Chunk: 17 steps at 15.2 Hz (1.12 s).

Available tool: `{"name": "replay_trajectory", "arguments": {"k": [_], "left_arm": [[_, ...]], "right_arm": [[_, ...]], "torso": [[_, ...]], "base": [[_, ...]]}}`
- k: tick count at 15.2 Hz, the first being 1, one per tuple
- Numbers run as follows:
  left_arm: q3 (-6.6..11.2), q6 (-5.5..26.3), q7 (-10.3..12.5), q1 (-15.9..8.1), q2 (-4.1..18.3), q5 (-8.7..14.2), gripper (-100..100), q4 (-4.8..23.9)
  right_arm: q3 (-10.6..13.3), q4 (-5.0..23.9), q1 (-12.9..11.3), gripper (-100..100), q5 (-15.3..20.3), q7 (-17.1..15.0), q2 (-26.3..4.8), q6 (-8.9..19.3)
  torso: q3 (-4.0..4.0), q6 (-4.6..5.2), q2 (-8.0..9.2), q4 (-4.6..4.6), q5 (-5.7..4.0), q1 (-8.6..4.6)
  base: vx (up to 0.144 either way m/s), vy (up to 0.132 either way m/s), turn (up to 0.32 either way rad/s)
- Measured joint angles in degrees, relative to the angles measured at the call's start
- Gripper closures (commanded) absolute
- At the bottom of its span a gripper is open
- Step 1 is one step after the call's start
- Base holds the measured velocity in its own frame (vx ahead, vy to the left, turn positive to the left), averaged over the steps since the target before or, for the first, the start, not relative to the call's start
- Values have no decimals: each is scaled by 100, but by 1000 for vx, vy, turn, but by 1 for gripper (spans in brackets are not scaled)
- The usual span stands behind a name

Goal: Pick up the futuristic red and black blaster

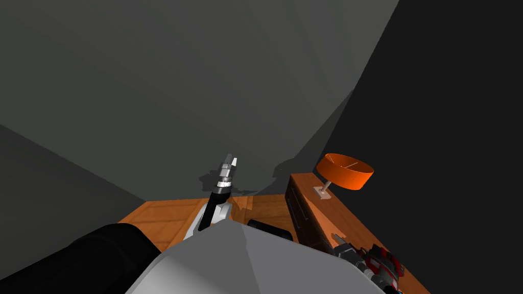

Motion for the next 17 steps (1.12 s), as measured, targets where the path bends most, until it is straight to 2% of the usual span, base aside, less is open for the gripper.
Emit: {"name": "replay_trajectory", "arguments": {"k": [2, 3, 5, 6, 9, 10, 11, 12, 14, 17], "left_arm": [[0, 0, 0, 0, 0, 0, 0, 0], [1, 0, 0, 1, 0, 0, 0, 0], [1, 0, 0, 2, 0, 0, 0, 0], [1, 0, 0, 2, 0, 0, 0, 0], [0, 0, 0, 0, 0, 0, 0, 0], [0, 0, 0, 0, 0, 0, 0, 0], [0, 0, 0, 0, 0, 0, 0, 0], [1, 0, 0, 0, 0, 0, 0, 0], [0, 0, 0, 0, 0, 0, 0, 0], [0, 0, 0, 0, 0, 0, 0, 0]], "right_arm": [[65, 160, -36, -100, 230, 32, -131, 58], [93, 115, 21, -100, 300, 2, -171, 111], [85, 289, -34, -100, 328, 35, -178, 96], [76, 382, -52, -100, 325, 62, -184, 63], [57, 1095, -285, -100, 550, 352, -292, -121], [75, 1174, -246, -100, 645, 390, -362, -127], [83, 1438, -335, -100, 748, 457, -438, -168], [67, 1820, -469, -100, 820, 605, -449, -240], [141, 1661, -269, -100, 1000, 498, -572, -137], [171, 2018, -390, -100, 1201, 570, -691, -164]], "torso": [[0, -3, -1, 1, -1, -2], [0, 4, 0, 0, -1, -2], [-1, 7, -1, -1, -1, 2], [-1, 7, -1, -1, 0, 4], [-1, -4, -3, 0, 0, 0], [0, 1, -1, 0, 0, -2], [0, -3, -1, 1, 0, -4], [0, 1, 0, 0, -2, -5], [1, 1, 2, 1, 0, -1], [0, -3, -1, 1, 0, 1]], "base": [[-7, -16, 296], [-3, -11, 26], [0, 0, -36], [-7, 9, 310], [-8, -12, 406], [-15, -17, 386], [-15, -22, 310], [-9, -18, 115], [-13, -8, 287], [-11, -8, 240]]}}
